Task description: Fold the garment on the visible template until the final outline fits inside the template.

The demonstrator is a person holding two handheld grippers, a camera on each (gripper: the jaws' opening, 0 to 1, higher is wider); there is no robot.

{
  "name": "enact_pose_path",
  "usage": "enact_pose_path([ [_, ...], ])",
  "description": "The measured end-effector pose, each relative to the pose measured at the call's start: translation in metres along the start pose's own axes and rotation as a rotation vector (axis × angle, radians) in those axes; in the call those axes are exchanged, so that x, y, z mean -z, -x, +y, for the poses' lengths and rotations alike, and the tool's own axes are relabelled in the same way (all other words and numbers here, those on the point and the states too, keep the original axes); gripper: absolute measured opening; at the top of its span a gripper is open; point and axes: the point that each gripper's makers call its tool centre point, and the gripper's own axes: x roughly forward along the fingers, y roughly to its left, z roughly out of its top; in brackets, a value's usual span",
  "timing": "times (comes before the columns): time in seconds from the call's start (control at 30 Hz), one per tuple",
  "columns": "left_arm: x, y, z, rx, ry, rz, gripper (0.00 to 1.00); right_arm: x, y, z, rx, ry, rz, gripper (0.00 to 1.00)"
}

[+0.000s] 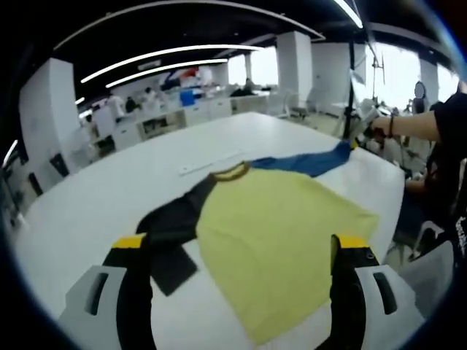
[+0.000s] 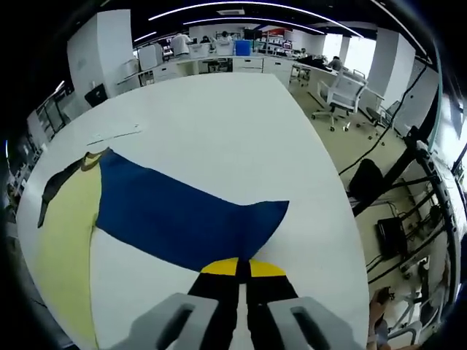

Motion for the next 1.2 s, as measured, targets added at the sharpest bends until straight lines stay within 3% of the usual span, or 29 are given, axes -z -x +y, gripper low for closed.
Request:
enact_pose_path([
  [0.6,0.005,0.010,-0.004,0.017,-0.002,-0.001,0.99,-0.035,-0.013,0.053,-0.091,0.087,-0.042,0.00],
  [1.2,0.009,0.011,-0.010,0.036,-0.004,0.012,0.99,-0.065,-0.013,0.136,-0.211,0.170,-0.083,0.00],
])
